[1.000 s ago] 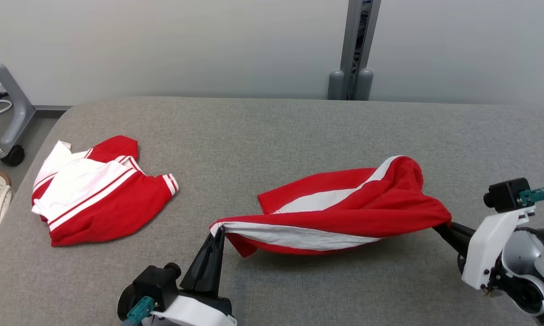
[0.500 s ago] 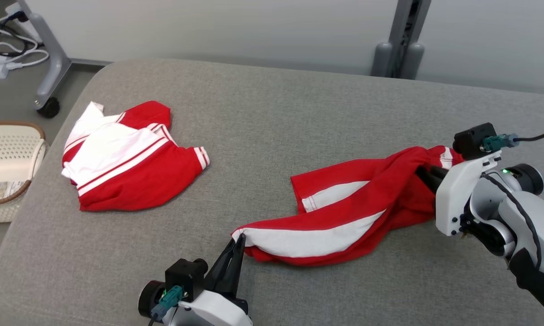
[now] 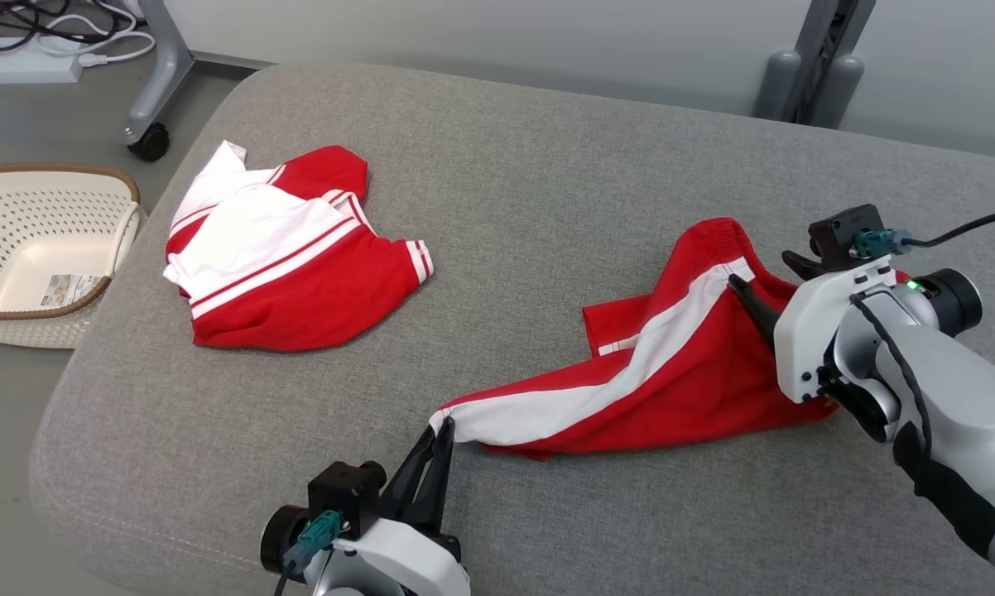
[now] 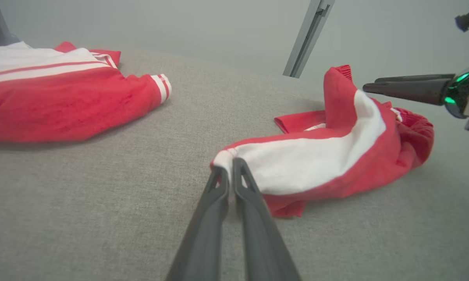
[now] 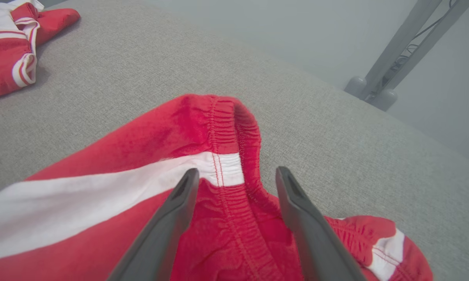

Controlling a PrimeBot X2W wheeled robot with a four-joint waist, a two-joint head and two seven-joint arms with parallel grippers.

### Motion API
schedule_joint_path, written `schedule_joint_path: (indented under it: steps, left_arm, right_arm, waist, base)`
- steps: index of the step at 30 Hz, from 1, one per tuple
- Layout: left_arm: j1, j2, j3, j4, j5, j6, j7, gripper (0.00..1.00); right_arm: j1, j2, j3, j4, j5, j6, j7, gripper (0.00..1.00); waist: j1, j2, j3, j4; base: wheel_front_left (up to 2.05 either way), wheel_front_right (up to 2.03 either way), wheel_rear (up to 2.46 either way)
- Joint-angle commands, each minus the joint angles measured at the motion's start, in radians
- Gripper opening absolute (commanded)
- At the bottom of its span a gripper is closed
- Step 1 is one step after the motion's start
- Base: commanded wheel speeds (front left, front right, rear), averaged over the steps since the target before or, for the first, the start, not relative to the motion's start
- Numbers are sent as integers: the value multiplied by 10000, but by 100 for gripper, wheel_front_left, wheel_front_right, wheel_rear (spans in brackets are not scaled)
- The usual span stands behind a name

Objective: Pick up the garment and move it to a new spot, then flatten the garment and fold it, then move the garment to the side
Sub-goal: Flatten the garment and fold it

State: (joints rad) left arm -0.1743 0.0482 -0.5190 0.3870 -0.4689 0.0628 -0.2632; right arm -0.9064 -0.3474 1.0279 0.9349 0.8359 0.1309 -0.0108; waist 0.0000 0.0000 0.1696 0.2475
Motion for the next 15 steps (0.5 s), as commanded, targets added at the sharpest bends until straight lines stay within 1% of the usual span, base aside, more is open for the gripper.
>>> schedule_joint_path:
  steps: [1,3,5,7,8,10,12,14,15]
  left_arm:
    - [-143,42,36,10,-38,60,-18,9]
    - [-81,43,97,43,-29,77,-18,12]
    - [-15,44,149,82,-5,75,-18,22]
    - [54,44,216,125,15,79,-18,36]
    - [79,44,245,149,21,64,-18,40]
    - [145,44,300,198,34,41,-18,43]
    - [224,44,352,245,45,34,-18,44]
    - [263,44,426,274,58,53,-18,49]
    - [282,44,471,278,69,59,-18,63]
  right_arm:
    - [-38,-18,45,67,42,-1,-101,100]
    - [-13,21,206,199,158,-1,-245,100]
    - [28,18,324,380,234,-1,-408,100]
    - [125,27,364,465,383,-1,-612,100]
    - [181,18,361,506,467,-1,-719,100]
    - [297,-65,322,559,660,-1,-984,100]
    - [432,-167,240,615,836,-1,-1287,100]
    - [583,-260,155,640,974,-1,-1657,100]
    - [669,-290,83,643,1048,-1,-1844,100]
  waist:
    - [0,0,-39,-43]
    - [0,0,-125,-131]
    - [0,0,-226,-233]
    - [0,0,-328,-356]
    - [0,0,-382,-420]
    - [0,0,-502,-544]
    - [0,0,-631,-672]
    - [0,0,-760,-799]
    - [0,0,-831,-864]
  base:
    - [0,0,0]
    - [0,0,0]
    - [0,0,0]
    - [0,0,0]
    - [0,0,0]
    - [0,0,0]
    - [0,0,0]
    - [0,0,0]
    - [0,0,0]
